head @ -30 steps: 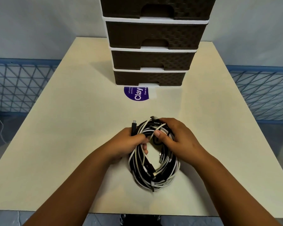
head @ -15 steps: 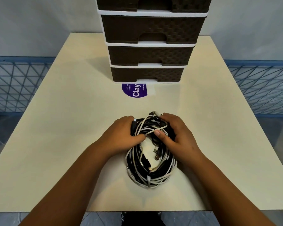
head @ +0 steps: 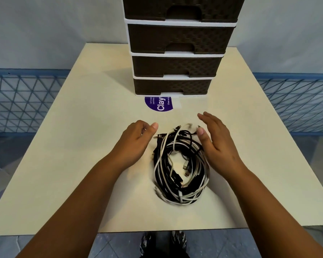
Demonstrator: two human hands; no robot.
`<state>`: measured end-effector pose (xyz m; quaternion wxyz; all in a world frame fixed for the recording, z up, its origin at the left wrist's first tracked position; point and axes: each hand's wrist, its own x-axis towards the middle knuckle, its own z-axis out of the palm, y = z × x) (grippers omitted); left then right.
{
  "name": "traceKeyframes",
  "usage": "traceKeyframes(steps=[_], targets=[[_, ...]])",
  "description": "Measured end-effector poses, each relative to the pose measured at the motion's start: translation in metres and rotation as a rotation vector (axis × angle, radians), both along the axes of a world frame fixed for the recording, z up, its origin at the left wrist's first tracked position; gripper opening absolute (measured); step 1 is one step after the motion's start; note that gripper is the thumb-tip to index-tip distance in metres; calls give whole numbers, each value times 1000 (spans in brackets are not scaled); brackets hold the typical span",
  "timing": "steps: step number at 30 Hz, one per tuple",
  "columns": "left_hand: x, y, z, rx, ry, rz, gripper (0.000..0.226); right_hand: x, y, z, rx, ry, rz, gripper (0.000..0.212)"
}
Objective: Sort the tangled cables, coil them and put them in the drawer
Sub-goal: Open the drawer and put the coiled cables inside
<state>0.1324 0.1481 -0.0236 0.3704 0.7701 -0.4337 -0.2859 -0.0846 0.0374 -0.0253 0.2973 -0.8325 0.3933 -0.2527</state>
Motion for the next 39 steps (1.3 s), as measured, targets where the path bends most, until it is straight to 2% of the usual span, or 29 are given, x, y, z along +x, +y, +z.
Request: traceKeyframes(steps=[4, 8, 12, 17, 21, 24, 28, 32, 39], targets=[[8, -6, 11, -76, -119, 44, 37, 7, 0, 18, 28, -50, -63, 55], [17, -21, 28, -155, -210, 65, 35, 17, -3, 37, 205, -181, -137, 44], [24, -49, 66, -257, -369, 144, 37, 29, -18, 55, 481, -356, -194, 30], [33, -95, 118, -401, -677, 189, 30, 60, -54, 59, 775, -455, -160, 14], [33, -136, 153, -510, -931, 181, 42, 93, -84, 47, 1143, -603, -197, 23], [33, -165, 168, -485, -1065, 150, 53, 112, -98, 42, 1375, -744, -264, 22], [35, -188, 166, -371, -1139, 168, 59, 134, -109, 48, 1426, -901, -295, 19], [34, -193, 161, -384, -1125, 204, 55, 146, -113, 62, 1415, -1013, -248, 17], [32, -192, 164, -409, -1054, 201, 53, 131, -94, 60, 1460, -1001, -195, 12]])
